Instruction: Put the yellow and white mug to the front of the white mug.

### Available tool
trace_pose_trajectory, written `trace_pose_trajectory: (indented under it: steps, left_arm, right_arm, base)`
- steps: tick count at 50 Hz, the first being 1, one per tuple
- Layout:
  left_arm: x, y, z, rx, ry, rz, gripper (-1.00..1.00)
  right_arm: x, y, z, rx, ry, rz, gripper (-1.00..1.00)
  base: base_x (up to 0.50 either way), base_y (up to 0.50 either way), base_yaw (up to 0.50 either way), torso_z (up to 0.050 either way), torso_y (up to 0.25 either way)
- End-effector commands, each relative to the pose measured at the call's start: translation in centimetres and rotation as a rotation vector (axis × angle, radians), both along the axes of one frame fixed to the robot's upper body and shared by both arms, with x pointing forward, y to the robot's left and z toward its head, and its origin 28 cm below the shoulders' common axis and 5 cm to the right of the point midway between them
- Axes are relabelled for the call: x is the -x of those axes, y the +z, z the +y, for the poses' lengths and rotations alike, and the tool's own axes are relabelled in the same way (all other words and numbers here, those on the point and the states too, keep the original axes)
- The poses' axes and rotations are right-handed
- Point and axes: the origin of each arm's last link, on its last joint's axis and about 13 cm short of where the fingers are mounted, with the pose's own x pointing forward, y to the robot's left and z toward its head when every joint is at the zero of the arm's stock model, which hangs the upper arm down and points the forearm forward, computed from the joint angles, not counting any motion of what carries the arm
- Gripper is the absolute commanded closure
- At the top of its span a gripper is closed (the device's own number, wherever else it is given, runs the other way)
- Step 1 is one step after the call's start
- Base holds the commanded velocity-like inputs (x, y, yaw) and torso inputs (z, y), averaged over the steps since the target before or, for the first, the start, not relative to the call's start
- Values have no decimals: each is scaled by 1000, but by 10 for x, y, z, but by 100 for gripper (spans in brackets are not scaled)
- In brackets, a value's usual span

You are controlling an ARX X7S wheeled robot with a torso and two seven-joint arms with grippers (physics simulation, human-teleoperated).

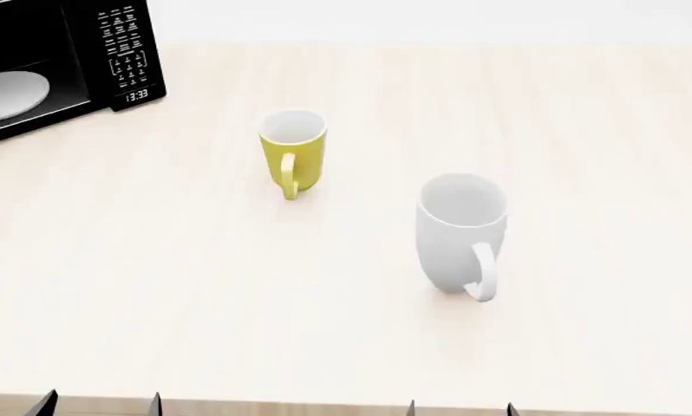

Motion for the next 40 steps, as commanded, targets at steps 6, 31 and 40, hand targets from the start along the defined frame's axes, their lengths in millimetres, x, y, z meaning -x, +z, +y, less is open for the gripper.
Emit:
trace_pose_trajectory:
  steps: [6, 31, 40]
  left_arm:
    - [0, 0, 1, -1, 2, 1, -100]
    - [9, 21, 7, -24, 14, -49, -100]
    - [8, 19, 8, -33, 16, -45, -100]
  right_arm:
    - [-2, -4, 0, -10, 17, 0, -100]
    - [19, 26, -20, -34, -77, -39, -100]
    - [26, 29, -28, -37, -104, -66, -100]
  base:
    - [0, 0, 0, 0, 0]
    - [0, 0, 0, 0, 0]
    - [61, -108, 0, 0, 0]
